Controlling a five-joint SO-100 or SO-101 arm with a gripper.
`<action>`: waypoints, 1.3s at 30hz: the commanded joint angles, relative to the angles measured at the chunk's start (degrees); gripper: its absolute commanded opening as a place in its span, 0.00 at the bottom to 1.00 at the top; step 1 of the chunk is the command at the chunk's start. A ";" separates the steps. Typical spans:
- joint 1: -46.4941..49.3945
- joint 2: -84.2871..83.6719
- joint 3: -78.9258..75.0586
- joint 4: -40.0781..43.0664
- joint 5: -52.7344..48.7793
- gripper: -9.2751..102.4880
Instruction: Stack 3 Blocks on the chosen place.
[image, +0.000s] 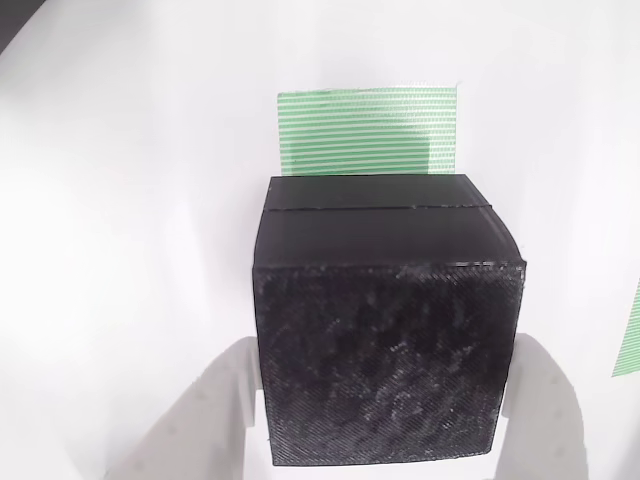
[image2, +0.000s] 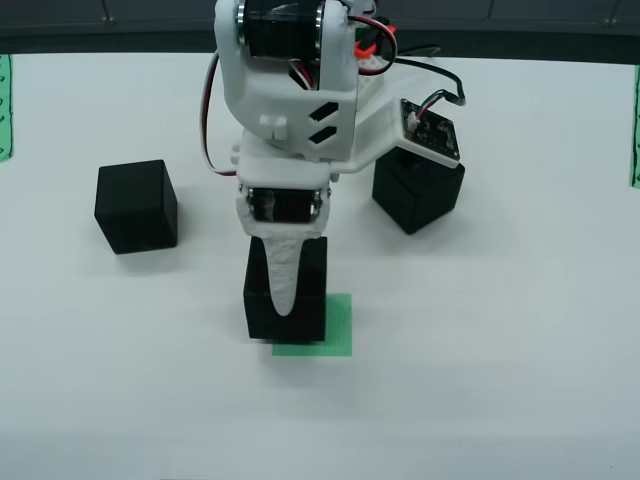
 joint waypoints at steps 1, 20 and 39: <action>-0.79 0.00 -2.90 0.62 0.70 0.25; -2.29 -3.25 -4.13 -0.62 1.76 0.25; -3.16 -3.25 -2.99 -2.55 2.20 0.25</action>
